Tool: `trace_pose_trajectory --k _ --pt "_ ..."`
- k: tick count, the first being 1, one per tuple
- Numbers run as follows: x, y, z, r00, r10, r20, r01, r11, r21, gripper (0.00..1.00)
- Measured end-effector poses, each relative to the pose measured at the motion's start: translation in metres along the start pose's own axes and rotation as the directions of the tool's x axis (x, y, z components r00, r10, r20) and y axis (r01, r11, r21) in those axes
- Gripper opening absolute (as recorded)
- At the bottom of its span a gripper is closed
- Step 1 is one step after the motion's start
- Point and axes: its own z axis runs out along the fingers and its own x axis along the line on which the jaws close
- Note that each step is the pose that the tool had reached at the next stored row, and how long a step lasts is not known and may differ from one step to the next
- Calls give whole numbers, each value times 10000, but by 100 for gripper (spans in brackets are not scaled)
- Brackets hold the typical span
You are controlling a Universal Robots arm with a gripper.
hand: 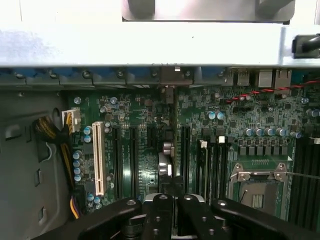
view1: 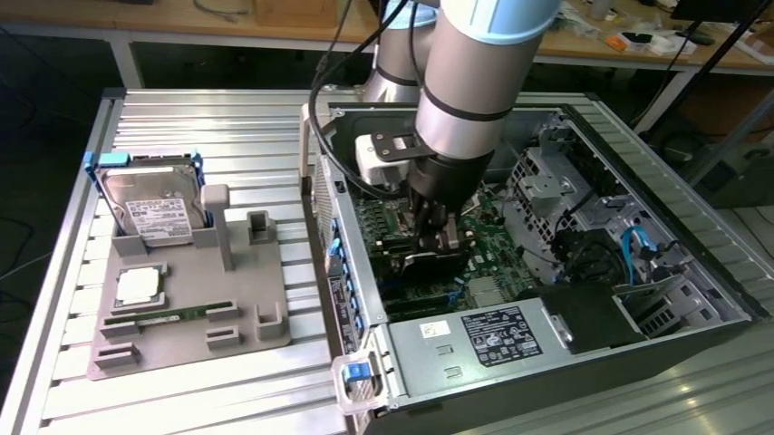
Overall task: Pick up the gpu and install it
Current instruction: 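Press down on the gpu until it lock into place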
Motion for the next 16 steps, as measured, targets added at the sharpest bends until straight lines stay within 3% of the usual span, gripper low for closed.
trace_pose_trajectory --k 5,11,14,16 --pt "-2 -5 -73 10000 0 0 0 10000 0 11" --pt "-2 17 -78 10000 1 19 -1 10000 0 11" --pt "-2 79 -83 10000 1 19 -1 10000 0 11" --pt "-2 165 -86 10000 1 19 -1 10000 0 11"
